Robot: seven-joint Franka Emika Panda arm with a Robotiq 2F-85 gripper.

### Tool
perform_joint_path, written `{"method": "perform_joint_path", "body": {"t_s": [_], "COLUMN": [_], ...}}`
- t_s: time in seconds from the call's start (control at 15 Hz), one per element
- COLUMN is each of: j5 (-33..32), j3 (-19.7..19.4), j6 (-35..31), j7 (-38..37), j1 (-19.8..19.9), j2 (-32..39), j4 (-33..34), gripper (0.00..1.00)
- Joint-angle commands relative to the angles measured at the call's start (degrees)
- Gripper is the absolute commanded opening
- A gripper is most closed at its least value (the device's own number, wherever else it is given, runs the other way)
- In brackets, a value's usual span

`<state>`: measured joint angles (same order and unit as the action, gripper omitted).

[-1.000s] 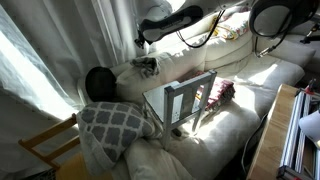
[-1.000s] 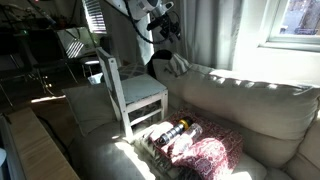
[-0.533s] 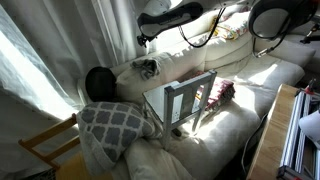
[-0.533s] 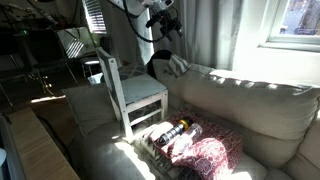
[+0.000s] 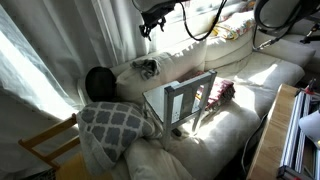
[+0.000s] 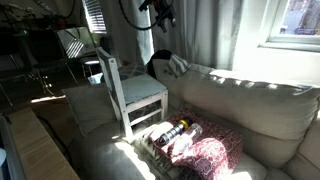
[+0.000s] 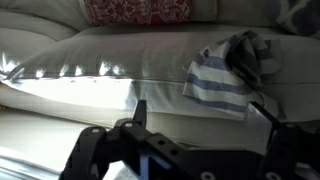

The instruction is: Remove the towel from the white chair and put it on the backrest of the sofa

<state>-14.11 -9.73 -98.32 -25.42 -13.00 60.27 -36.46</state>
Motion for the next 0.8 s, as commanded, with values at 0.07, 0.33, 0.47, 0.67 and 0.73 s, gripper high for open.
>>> {"method": "perform_joint_path", "body": {"t_s": [0.07, 0.33, 0.47, 0.67, 0.73], "j5": [7.84, 11.52, 12.48, 10.68, 10.67], "j3": [5.10, 7.78, 8.52, 7.04, 7.04], "j6": [2.11, -1.43, -1.99, -0.26, -0.26], "j7": [2.06, 5.61, 6.32, 4.83, 4.83], "j1": [3.37, 5.19, 5.53, 4.68, 4.67], "j2": [-4.85, -8.03, -9.07, -7.03, -6.99], "j4": [-1.43, -3.16, -3.70, -0.01, -0.01], "gripper": [1.00, 1.00, 1.00, 1.00, 1.00]}}
